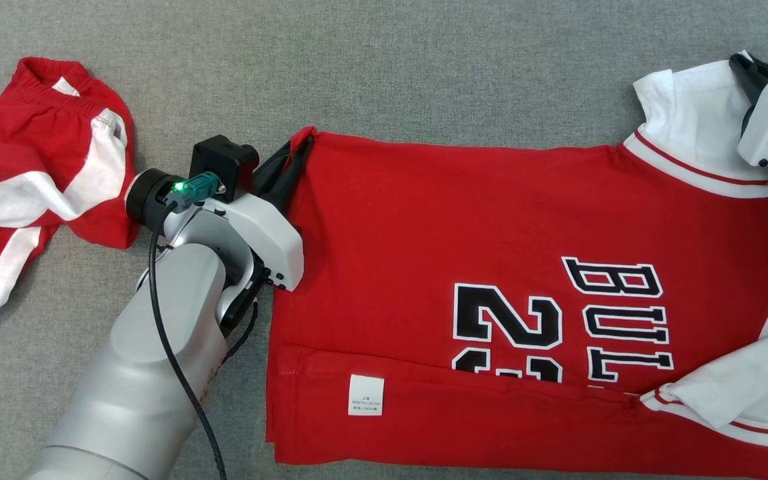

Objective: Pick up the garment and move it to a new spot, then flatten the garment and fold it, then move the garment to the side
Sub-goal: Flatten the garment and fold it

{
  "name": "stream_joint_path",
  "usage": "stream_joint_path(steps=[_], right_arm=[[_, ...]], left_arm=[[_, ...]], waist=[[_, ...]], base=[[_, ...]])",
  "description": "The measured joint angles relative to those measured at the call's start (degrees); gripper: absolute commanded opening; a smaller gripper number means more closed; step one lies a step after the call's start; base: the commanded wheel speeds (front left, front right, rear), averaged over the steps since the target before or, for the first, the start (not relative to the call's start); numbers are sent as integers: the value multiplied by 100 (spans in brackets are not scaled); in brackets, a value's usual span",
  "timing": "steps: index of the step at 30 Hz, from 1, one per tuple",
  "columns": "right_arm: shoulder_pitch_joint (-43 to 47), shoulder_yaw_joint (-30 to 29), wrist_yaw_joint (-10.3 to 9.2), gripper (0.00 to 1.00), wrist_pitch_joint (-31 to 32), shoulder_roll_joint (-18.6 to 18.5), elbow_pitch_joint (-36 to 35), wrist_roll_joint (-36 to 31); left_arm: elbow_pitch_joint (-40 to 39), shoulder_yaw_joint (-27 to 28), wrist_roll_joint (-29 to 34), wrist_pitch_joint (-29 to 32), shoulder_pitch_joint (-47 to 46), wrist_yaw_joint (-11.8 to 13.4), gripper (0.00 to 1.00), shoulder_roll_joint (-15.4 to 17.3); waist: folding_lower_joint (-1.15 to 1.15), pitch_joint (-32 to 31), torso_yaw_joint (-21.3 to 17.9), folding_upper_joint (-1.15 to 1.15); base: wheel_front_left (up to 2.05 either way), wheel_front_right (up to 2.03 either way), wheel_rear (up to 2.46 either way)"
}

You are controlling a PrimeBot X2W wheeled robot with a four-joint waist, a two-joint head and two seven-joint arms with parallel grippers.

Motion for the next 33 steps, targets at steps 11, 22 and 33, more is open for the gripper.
stream_joint_path(steps=[11,22,33], right_arm=[[54,552,-1,0,-676,-123,-181,349],[390,1027,-1,0,-1246,-187,-369,708],[781,1341,-1,0,-1456,-361,-710,1115]], left_arm=[[303,-46,-59,-91,2,11,0,16],[560,-89,-102,-179,135,53,0,136],[576,-164,-152,-176,307,86,0,226]], waist=[[0,-225,-80,0],[0,-698,-305,0],[0,-1167,-528,0]], base=[[0,0,0],[0,0,0],[0,0,0]])
